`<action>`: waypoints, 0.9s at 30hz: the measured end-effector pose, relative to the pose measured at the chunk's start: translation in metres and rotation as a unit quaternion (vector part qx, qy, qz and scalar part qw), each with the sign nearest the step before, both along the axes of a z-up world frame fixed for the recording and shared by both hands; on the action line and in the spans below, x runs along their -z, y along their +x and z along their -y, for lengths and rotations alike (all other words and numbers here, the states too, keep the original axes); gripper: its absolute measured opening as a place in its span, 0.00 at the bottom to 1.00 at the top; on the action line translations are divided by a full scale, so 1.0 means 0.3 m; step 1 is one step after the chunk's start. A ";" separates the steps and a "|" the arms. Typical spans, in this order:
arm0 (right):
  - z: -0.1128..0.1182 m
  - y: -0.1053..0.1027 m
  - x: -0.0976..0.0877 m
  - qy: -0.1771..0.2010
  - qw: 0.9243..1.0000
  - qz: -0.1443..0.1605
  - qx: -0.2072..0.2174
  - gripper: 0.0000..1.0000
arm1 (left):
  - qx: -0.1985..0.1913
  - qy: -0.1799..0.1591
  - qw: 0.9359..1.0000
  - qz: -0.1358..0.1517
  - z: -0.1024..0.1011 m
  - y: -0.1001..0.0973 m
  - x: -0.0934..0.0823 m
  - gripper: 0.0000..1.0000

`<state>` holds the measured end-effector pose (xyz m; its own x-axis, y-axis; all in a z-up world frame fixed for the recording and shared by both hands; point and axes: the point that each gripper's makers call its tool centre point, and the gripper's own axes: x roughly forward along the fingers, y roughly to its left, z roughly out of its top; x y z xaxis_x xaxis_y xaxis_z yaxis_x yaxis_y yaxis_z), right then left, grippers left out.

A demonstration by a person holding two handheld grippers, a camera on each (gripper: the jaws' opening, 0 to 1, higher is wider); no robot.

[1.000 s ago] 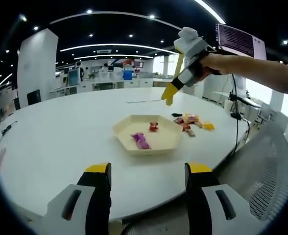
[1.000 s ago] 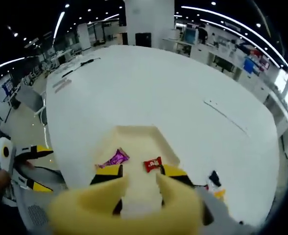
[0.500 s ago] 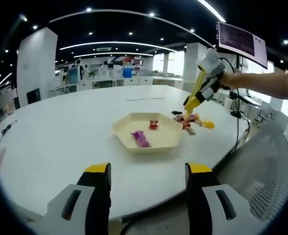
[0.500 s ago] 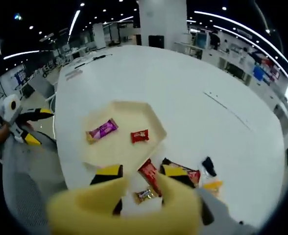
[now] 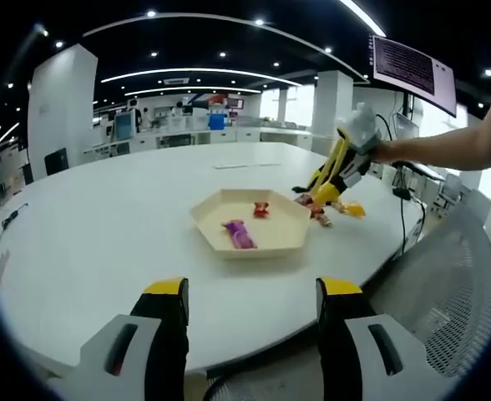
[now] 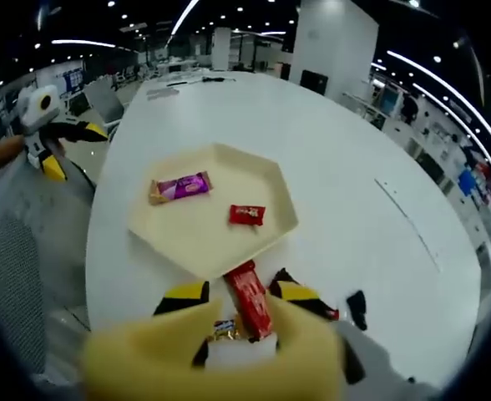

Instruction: Place the target food into the container with the food tongs after gripping and lifting it, then release it inside without dropping or visibly crushing the food.

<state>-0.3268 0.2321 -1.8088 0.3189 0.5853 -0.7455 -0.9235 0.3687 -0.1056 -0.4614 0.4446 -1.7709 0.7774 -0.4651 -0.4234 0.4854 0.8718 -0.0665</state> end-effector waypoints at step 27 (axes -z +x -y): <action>0.035 0.032 0.098 0.000 0.993 -0.076 -0.095 0.29 | -0.008 0.004 1.000 -0.020 -0.005 0.002 0.019 0.55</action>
